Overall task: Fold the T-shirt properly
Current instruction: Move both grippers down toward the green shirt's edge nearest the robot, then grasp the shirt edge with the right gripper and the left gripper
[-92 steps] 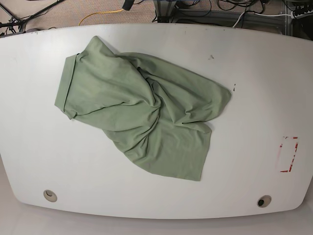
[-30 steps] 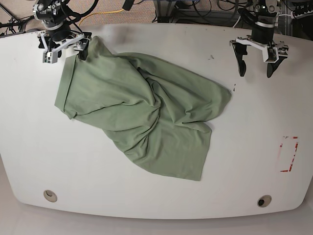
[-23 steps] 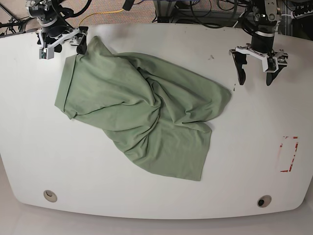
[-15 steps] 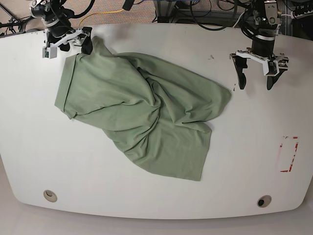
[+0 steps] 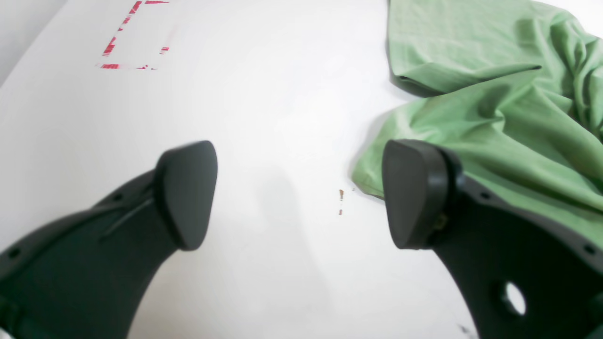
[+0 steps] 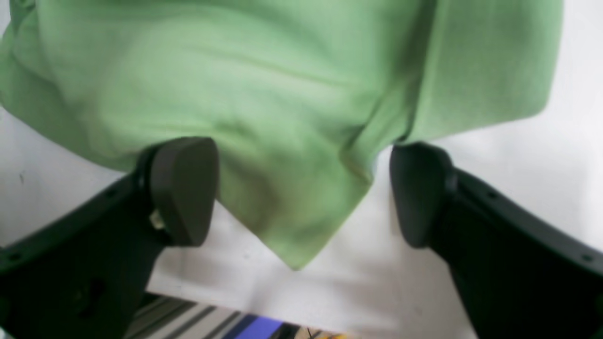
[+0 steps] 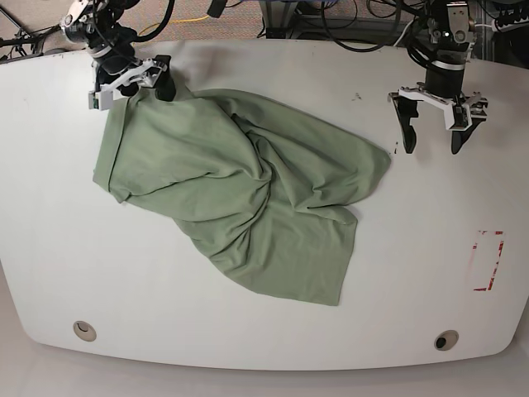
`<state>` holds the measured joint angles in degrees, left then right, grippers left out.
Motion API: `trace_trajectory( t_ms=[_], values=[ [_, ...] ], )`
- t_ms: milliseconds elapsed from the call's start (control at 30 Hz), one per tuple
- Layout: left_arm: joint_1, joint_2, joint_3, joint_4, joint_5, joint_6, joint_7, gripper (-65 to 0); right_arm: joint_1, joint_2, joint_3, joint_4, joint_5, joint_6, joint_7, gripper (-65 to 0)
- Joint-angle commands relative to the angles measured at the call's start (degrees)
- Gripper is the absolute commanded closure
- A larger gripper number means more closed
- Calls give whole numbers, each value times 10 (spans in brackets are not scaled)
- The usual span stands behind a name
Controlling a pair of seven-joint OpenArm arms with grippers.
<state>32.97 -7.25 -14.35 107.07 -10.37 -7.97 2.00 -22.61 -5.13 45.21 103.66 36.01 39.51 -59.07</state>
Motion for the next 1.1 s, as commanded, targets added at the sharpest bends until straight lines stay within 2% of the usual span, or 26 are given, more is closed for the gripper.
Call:
trace_trajectory(
  t_ms=[0, 100, 267, 367, 500, 567, 800, 1067],
  values=[
    [-8, -6, 5, 8, -3, -3, -16, -511, 5, 2, 5, -19, 8, 1, 8, -536],
    [-20, -6, 6, 8, -3, -3, 0, -511, 14, 3, 5, -40, 8, -6, 8, -471],
    [-73, -5, 3, 9, -3, -3, 97, -511, 12, 3, 5, -44, 12, -6, 8, -279],
    [-95, -4, 4, 8, -3, -3, 140, -511, 11, 3, 5, -43, 13, -8, 7, -195],
    [-116, -2, 10, 8, -3, -3, 162, -512, 9, 1, 5, -15, 9, -9, 7, -95],
    [-129, -4, 29, 8, -3, -3, 175, -512, -1, 0, 5, 2, 10, -10, 7, -73],
    [-171, -3, 83, -5, -3, -3, 259, -512, -23, 2, 4, 46, 13, -10, 7, -63],
    [-196, -1, 96, -76, -5, -3, 268, -512, -40, 2, 3, 58, 13, -10, 7, -63]
  ],
)
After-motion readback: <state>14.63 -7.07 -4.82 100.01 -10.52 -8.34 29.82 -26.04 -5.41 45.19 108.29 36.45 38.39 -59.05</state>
